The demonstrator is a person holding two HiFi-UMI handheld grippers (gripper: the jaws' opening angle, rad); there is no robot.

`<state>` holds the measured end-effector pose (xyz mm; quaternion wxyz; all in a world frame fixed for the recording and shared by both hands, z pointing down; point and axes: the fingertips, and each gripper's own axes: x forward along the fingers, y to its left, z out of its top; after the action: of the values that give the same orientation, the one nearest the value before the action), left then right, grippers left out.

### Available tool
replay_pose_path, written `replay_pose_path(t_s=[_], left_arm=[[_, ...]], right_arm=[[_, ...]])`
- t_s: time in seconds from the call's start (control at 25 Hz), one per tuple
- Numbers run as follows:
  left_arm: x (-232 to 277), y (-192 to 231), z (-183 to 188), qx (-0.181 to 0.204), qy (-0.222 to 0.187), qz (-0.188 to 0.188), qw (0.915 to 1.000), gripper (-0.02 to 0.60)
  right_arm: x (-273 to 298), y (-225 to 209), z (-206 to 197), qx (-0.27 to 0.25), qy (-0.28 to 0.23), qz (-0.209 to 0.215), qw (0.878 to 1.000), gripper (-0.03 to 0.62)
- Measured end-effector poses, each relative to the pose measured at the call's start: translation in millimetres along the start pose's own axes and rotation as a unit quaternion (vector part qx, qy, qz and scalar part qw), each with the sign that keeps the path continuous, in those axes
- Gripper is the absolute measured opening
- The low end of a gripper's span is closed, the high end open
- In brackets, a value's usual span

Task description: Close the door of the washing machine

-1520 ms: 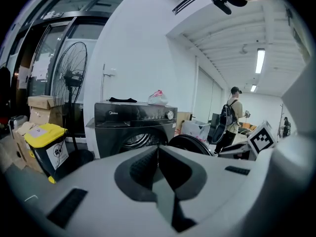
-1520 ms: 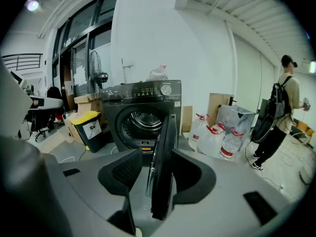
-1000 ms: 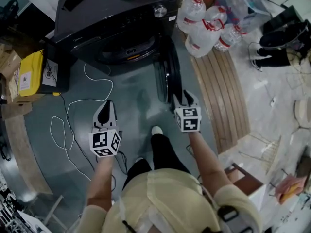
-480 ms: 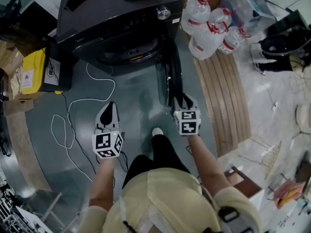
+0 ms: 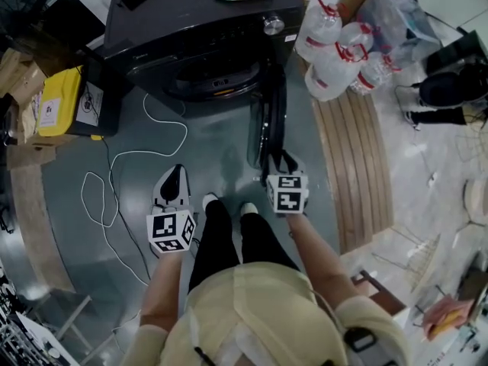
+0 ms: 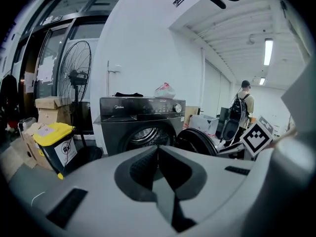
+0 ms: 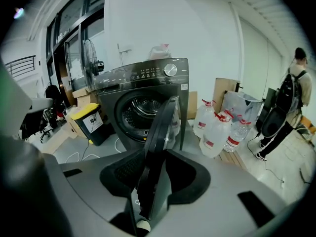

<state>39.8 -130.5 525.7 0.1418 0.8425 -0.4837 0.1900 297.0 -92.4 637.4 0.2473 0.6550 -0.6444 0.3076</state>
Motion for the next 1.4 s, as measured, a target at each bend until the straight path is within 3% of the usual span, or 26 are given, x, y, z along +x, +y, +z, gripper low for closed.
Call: replay_pose_path(t_s=[0.2, 0.44, 0.84, 1.04, 1.4], left_arm=[[3, 12, -8, -0.002, 0.007, 0.004, 1.0, -0.012], [14, 34, -8, -0.012, 0.0, -0.016, 0.9998, -0.012], [29, 108, 10, -0.007, 0.006, -0.035, 0.9993, -0.012], [39, 146, 19, -0.001, 0.009, -0.035, 0.9993, -0.012], [53, 198, 28, -0.003, 0.006, -0.026, 0.9996, -0.012]], right_arm=[[8, 23, 4, 0.011, 0.005, 0.004, 1.0, 0.13], [19, 58, 12, 0.018, 0.011, -0.002, 1.0, 0.131], [57, 114, 37, 0.047, 0.007, -0.028, 0.999, 0.132], [80, 148, 55, 0.034, 0.012, -0.025, 0.999, 0.132], [120, 190, 96, 0.06, 0.0, -0.033, 0.998, 0.132]])
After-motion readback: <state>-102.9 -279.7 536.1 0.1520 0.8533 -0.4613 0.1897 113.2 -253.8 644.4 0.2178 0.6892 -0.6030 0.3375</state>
